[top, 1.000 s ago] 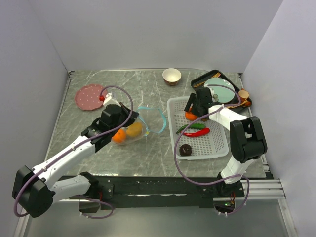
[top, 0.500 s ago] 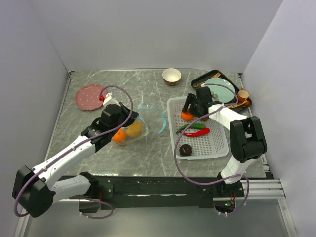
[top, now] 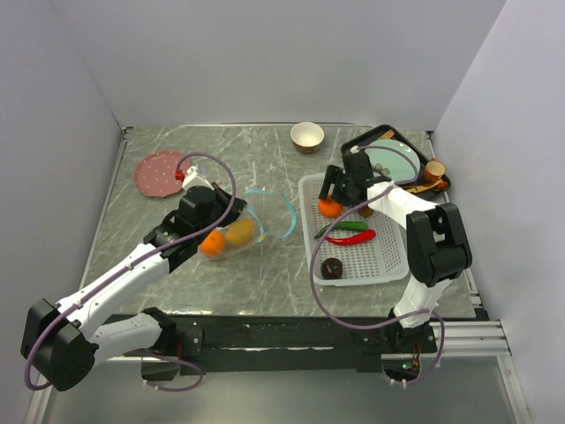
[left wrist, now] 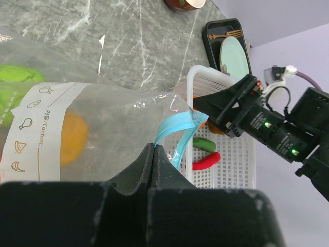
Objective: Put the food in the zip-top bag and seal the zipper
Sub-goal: Pick up the fake fruit from the bin.
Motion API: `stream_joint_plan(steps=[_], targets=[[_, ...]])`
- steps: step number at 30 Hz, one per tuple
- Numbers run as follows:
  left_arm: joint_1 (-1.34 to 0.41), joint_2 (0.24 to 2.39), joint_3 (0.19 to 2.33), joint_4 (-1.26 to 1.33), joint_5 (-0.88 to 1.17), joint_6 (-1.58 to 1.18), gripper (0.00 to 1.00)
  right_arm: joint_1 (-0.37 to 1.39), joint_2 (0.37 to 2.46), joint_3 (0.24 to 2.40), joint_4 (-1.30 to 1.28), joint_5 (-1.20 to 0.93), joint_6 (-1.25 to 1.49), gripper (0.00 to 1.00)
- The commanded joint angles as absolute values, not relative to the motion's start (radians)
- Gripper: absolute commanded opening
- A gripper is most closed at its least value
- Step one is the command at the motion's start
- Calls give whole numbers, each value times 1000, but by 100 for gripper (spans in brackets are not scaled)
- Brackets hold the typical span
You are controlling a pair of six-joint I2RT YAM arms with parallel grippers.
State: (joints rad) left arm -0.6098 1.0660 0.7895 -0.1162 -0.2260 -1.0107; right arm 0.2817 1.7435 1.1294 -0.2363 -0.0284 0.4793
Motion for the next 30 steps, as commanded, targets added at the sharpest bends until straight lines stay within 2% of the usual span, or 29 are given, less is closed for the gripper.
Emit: stream_joint_plan(steps=[1, 15, 22, 30], targets=[[-604, 1043, 785, -94, -236, -1002, 1, 291, 1767, 1170, -264, -15, 465, 90], [-597, 1051, 793, -100, -230, -997, 1, 293, 1755, 1160, -273, 17, 460, 88], [-594, 1055, 793, -92, -221, -996, 1, 293, 1718, 1134, -267, 3, 457, 75], [-594, 1066, 796, -86, -212, -994, 1, 293, 1631, 1088, -264, -29, 468, 71]])
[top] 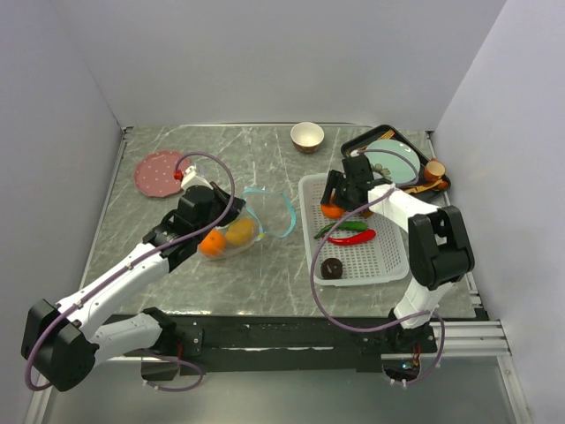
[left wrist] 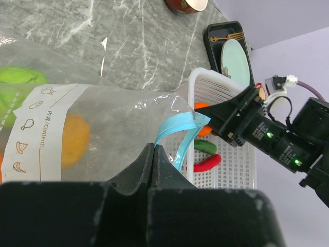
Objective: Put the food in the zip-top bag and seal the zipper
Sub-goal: Pick up the fake fruit from the bin, then place the fake fruit in the zipper food storage bag.
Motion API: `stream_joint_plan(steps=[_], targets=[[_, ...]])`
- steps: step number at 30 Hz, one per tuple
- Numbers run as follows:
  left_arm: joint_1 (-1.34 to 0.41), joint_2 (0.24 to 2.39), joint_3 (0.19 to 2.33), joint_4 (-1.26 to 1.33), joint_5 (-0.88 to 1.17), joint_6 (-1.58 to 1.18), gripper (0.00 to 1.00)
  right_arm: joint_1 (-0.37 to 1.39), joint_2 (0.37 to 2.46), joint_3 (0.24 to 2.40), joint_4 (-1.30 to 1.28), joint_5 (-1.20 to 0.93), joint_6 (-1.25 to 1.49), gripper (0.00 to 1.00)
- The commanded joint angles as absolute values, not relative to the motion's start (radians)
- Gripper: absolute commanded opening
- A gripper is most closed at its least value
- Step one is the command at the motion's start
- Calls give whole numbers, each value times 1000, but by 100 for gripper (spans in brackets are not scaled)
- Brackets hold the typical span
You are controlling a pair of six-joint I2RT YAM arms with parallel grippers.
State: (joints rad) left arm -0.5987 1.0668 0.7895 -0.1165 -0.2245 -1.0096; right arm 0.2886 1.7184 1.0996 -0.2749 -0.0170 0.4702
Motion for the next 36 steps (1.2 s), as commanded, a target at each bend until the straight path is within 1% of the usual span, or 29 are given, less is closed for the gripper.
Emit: stream_joint_plan(steps=[1, 8, 16, 23, 36], targets=[[-594, 1066, 795, -86, -209, -994, 1, 293, 1609, 1085, -265, -31, 469, 71], [-594, 1080, 779, -72, -206, -1000, 1, 294, 1488, 1029, -249, -103, 509, 69], [-594, 1101, 776, -49, -176, -1006, 1, 334, 1315, 963, -183, -124, 597, 71], [-594, 1095, 781, -41, -152, -1005, 1, 480, 1298, 1009, -178, -107, 632, 72], [-594, 1094, 762, -25, -146, -1008, 1, 583, 1332, 1039, -158, -100, 672, 72]])
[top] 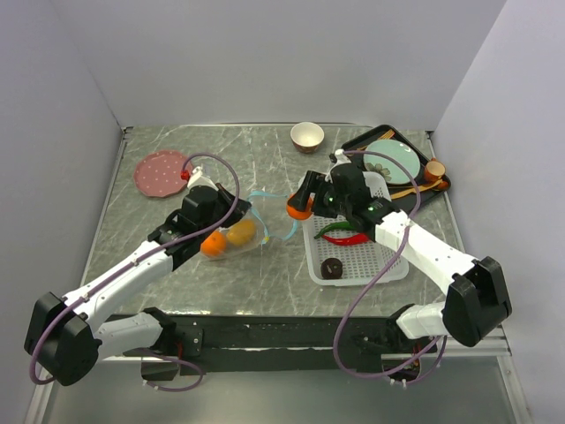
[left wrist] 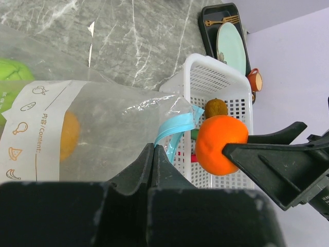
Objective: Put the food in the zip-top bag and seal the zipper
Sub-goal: Place the fake fruit in the zipper food storage bag.
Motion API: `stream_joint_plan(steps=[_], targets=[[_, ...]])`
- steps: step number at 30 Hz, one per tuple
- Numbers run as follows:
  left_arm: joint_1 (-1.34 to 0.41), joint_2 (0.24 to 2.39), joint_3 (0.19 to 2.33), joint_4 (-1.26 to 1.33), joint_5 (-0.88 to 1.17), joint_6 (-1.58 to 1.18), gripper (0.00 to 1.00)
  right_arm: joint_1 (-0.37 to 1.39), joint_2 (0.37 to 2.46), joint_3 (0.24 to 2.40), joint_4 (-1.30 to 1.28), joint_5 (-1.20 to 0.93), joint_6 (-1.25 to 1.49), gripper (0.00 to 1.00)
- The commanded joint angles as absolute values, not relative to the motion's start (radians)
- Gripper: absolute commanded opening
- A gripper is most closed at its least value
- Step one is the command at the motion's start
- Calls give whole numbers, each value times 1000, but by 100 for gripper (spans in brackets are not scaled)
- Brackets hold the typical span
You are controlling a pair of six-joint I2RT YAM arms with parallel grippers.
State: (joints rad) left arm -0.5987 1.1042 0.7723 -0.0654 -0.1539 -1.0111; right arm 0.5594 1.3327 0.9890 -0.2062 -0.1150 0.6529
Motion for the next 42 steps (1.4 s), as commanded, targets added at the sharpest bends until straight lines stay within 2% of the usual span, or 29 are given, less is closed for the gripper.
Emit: stream_joint_plan(steps=[1, 11, 30, 42], targets=[[-594, 1095, 764, -25, -147, -1008, 1, 595, 1330, 1035, -155, -94, 678, 72], [-594, 1100, 755, -9, -124, -1009, 1, 663, 1339, 1002, -129, -83, 704, 72], [-594, 1071, 765, 17, -71, -973, 1, 736, 1462, 1091, -137, -81, 700, 73], [-594, 997, 752, 2, -109, -959, 1, 765, 1528, 1143, -137, -135, 681, 77]])
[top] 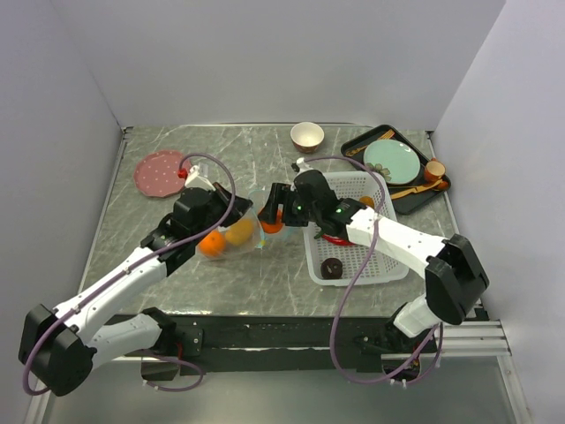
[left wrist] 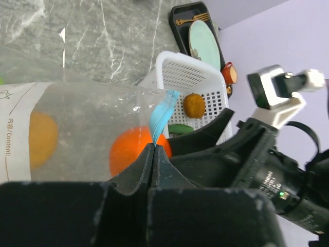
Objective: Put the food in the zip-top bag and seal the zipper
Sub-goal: Place the fake fruit in the zipper food storage bag.
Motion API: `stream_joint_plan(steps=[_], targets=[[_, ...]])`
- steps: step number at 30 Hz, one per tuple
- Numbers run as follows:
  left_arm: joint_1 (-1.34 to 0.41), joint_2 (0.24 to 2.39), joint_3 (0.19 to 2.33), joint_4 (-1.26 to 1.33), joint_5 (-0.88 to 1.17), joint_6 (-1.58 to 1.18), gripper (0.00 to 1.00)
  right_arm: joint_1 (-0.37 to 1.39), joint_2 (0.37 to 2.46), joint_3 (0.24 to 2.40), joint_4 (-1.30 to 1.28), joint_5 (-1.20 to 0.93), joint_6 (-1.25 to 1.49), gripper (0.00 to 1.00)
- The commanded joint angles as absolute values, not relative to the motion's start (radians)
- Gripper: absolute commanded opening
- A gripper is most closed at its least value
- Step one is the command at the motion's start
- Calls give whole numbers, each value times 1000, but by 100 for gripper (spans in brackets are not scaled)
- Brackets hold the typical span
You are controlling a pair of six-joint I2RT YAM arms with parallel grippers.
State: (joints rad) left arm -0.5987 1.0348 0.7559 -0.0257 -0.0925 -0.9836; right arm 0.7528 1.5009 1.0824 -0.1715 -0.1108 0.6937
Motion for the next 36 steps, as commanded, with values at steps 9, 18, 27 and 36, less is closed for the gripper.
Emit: stream_joint_plan(steps=[9, 18, 27, 36], targets=[[-594, 980, 753, -26, -123, -954, 1, 765, 1511, 1117, -83, -176, 675, 90], [-594, 966, 753, -40, -144, -956, 1, 764, 1474, 1115, -98, -138, 660, 98], [-594, 966, 750, -58, -166, -960, 1, 730, 1330, 1088, -225, 144, 615, 100], [-594, 977, 746, -52, -163, -974, 1, 549, 1224, 985, -271, 157, 621, 100]])
